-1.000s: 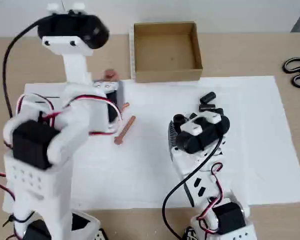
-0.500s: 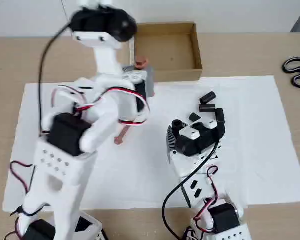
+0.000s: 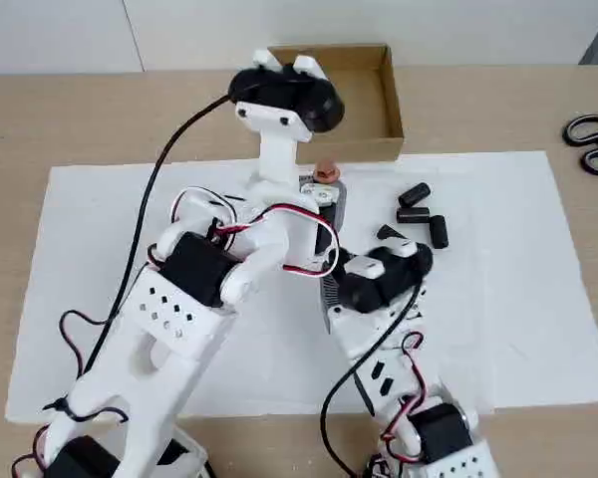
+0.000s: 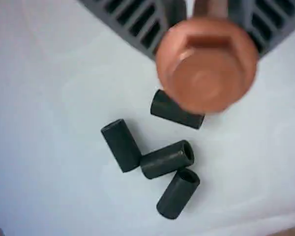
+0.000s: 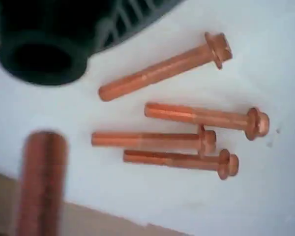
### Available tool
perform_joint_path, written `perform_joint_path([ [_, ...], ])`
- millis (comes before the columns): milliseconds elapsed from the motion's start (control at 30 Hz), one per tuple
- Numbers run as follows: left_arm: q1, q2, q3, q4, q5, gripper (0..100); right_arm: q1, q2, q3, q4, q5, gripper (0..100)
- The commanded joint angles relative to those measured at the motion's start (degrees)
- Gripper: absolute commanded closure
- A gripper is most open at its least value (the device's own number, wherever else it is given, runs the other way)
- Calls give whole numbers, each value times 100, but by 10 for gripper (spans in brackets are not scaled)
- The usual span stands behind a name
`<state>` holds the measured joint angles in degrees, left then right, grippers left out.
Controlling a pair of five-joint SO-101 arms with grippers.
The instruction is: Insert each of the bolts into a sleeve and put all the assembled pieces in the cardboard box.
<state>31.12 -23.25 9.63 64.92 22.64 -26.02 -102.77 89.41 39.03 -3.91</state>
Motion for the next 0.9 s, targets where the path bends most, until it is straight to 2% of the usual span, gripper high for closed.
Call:
perform_joint_path([
  [0,26,-185,48,-176,0,994,-22,-92,-26,-145,-53,995],
  [567,273,-536,92,79,378,994,-22,-101,-26,-145,-53,995],
  [867,185,-862,769,62,404,994,-22,-110,-26,-145,-53,995],
])
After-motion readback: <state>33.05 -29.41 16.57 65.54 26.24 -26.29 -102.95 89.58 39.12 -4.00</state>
